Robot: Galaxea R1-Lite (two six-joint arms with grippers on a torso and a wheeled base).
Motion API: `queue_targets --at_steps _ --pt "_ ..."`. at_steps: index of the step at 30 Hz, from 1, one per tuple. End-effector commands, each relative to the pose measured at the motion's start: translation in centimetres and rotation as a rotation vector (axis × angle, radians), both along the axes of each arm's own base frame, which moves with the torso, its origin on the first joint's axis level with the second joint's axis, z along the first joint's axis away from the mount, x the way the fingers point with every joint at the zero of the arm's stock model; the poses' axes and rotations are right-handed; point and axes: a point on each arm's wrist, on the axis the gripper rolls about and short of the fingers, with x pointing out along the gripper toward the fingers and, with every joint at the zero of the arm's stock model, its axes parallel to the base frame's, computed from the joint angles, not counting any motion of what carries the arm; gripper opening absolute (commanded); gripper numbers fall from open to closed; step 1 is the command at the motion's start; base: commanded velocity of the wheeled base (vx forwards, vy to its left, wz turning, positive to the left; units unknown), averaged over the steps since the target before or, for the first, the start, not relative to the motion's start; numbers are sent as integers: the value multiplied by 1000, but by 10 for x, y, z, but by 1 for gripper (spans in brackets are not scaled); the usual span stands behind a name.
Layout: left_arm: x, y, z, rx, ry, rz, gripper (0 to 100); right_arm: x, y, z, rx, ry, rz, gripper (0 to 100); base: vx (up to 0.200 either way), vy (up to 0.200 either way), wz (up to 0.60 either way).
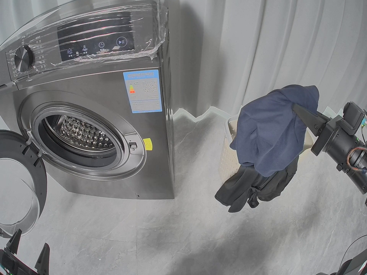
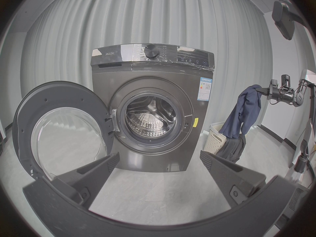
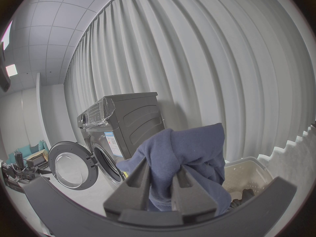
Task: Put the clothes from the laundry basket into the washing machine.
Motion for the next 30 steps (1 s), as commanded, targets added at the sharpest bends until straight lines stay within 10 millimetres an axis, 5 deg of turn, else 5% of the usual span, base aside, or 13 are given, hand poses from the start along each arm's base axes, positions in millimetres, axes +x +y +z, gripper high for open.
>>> queue_targets --at_steps 1,17,30 --pt "0 0 -5 0 -1 0 100 0 0 0 0 0 -1 0 0 0 0" --pt "0 0 -5 0 -1 0 100 3 -1 -3 1 17 -14 0 -188 0 0" --pt "0 0 -5 0 -1 -1 100 4 -1 -7 -3 34 -15 0 0 62 0"
